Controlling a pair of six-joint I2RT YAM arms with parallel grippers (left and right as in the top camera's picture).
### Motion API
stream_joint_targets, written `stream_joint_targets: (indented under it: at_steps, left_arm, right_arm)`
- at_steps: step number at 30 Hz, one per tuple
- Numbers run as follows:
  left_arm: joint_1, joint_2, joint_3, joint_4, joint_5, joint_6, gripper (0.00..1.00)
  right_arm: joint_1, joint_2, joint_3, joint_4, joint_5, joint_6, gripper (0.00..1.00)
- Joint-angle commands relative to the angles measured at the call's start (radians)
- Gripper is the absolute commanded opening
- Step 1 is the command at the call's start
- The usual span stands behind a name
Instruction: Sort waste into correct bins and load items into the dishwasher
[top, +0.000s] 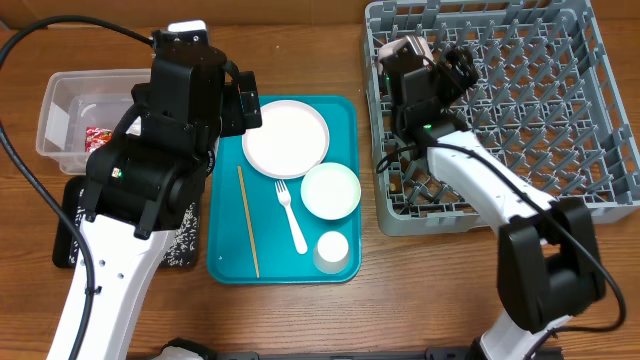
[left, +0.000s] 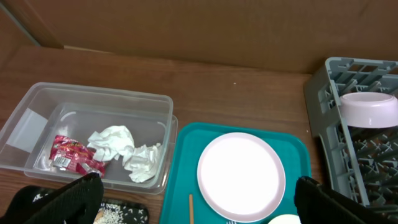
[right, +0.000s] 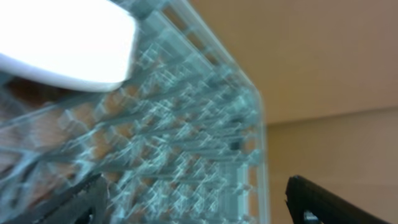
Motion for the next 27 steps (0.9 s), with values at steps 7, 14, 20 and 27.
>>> stream_joint_targets:
  at_steps: [7, 14, 20, 27]
  left_arm:
    - [0.004, -0.008, 0.021, 0.005, -0.013, 0.011, 1.0]
    - [0.004, -0.008, 0.02, 0.005, -0.013, 0.011, 1.0]
    - [0.004, -0.008, 0.021, 0.005, -0.013, 0.011, 1.0]
    - [0.004, -0.008, 0.021, 0.005, -0.013, 0.011, 1.0]
  right_arm:
    - [-0.175, -0.056, 0.409, -0.41, -0.711, 0.666, 0.3]
    - [-0.219, -0.039, 0.426, -0.302, -0.917, 0.727, 0.04]
    - [-0.208, 0.036, 0.425, -0.235, -0.918, 0.727, 0.04]
    - [-0.208, 0.146, 0.425, -0.129, -1.051, 0.719, 0.04]
